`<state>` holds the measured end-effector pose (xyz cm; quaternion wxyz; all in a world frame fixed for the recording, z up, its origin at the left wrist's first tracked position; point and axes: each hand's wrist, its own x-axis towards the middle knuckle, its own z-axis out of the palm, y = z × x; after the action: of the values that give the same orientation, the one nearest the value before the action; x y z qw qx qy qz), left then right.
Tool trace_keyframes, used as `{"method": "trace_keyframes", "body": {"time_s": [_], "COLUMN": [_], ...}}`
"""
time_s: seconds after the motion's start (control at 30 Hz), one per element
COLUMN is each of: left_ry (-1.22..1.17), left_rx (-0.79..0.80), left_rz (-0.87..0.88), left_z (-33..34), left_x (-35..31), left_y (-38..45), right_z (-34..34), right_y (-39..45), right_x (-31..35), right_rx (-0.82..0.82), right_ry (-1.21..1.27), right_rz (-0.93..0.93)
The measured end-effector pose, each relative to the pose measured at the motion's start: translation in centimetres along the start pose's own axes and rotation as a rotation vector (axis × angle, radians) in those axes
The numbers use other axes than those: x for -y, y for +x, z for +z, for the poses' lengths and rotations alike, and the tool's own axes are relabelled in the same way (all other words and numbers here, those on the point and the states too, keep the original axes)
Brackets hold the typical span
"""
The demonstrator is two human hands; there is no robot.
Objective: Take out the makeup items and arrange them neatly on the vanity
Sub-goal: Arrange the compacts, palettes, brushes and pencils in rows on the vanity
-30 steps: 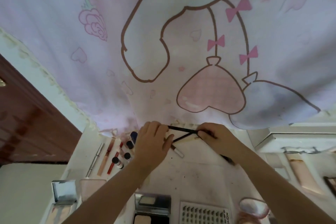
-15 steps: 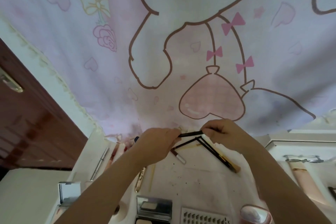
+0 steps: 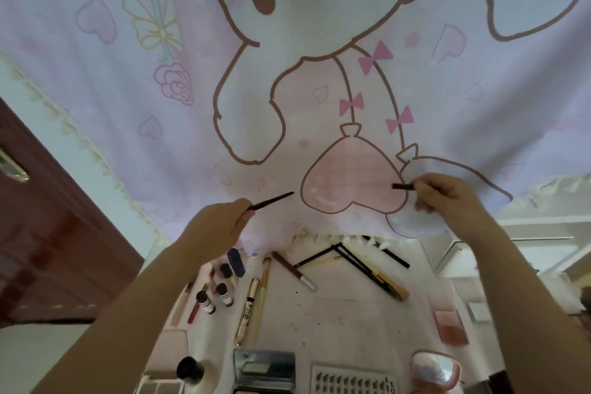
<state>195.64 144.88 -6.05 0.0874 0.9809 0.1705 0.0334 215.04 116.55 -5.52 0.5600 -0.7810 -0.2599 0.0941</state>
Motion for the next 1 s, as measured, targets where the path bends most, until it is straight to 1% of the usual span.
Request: {"method": "trace_keyframes", "body": {"time_s": [0.07, 0.13, 0.23, 0.33, 0.47, 0.6, 0.77, 1.0], "left_ry": [-0.024, -0.037, -0.065, -0.037, -0.043, -0.038, -0.034, -0.092], "left_rx": [0.027, 0.026, 0.025, 0.05, 0.05, 0.05, 0.059, 0.052], "left_rz": [0.066, 0.115, 0.102, 0.126, 0.168, 0.185, 0.186, 0.138], "left_z": [0.1, 0.2, 0.2, 0.8, 1.5, 2.2, 2.9, 3.0], "left_x": [-2.1, -3.7, -3.6, -3.6, -4.0, -4.0, -3.8, -2.8], "left_y": [0.4, 0.6, 0.3, 0.0, -0.1, -0.3, -0.4, -0.5], "right_z": [2.6, 4.7, 5.3, 6.0, 7.1, 7.9, 8.3, 7.8], "right_y": [0.1, 0.2, 0.1, -0.2, -0.3, -0.7, -0.7, -0.4], "right_x": [0.7, 1.6, 2.1, 2.1, 1.9, 2.0, 1.7, 1.1], "right_rx": [0.097, 0.144, 0.185, 0.247, 0.272, 0.346, 0.347, 0.266], "right_ry": [-0.021, 0.015, 0.072, 0.048, 0.003, -0.05, -0.065, 0.053], "right_rz": [-0.009, -0.031, -0.049, -0.045, -0.004, 0.021, 0.034, 0.063]}}
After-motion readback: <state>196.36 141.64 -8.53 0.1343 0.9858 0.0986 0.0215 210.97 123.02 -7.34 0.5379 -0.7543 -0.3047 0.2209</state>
